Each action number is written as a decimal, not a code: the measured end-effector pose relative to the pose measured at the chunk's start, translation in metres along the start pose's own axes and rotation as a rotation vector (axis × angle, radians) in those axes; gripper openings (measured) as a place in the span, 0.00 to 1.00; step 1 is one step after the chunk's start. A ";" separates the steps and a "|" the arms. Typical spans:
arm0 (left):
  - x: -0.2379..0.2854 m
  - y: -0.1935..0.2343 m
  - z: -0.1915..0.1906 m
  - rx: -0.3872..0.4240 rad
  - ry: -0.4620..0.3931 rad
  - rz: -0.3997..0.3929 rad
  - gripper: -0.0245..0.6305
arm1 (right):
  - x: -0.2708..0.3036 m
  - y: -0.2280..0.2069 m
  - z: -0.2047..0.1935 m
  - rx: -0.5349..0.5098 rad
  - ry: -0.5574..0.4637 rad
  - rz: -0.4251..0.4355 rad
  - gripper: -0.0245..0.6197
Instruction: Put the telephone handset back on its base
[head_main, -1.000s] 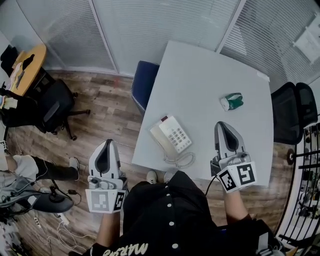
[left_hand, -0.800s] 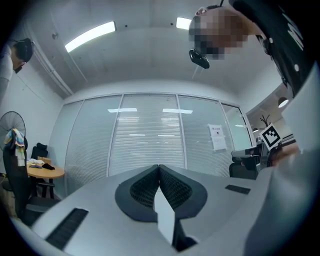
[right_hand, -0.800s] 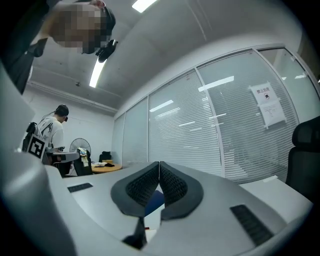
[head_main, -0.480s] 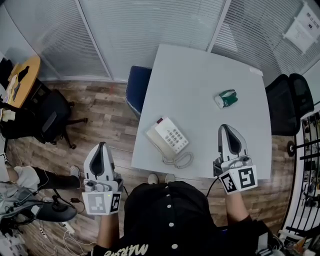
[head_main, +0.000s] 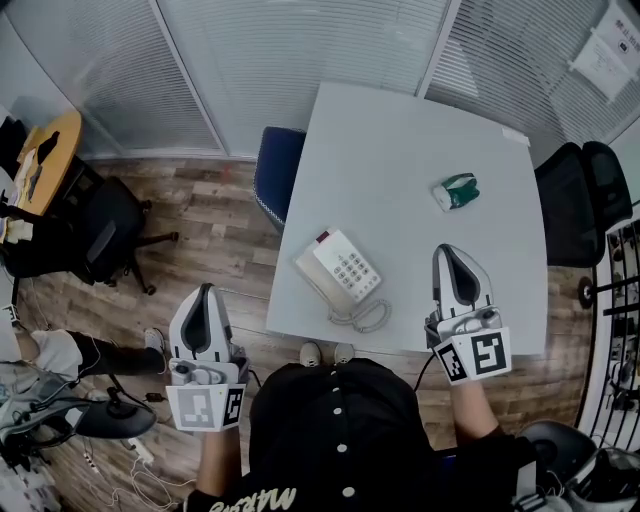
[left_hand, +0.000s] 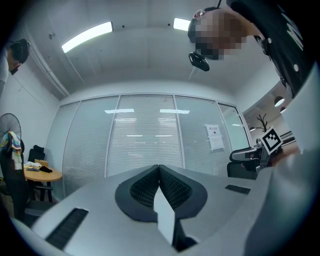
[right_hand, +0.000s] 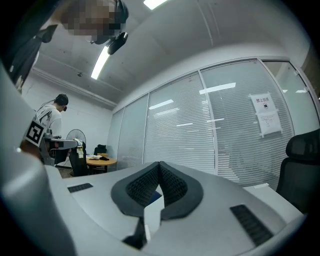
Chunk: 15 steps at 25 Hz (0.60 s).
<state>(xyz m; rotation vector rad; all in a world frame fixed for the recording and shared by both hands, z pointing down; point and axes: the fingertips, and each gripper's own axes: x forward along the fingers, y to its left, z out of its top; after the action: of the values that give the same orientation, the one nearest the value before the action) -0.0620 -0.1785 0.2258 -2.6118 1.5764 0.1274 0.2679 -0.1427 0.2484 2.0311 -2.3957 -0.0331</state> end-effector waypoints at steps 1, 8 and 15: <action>-0.001 0.000 0.000 0.000 0.001 0.002 0.06 | 0.001 0.001 0.000 0.000 0.001 0.004 0.08; -0.003 0.002 -0.003 -0.003 0.007 0.015 0.06 | 0.005 0.002 0.000 -0.007 0.000 0.010 0.08; 0.000 0.004 -0.008 -0.010 0.014 0.018 0.06 | 0.010 0.006 -0.002 -0.027 0.001 0.022 0.08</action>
<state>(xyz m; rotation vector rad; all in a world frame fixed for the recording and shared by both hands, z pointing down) -0.0653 -0.1808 0.2334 -2.6126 1.6077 0.1193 0.2603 -0.1519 0.2500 1.9921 -2.4034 -0.0634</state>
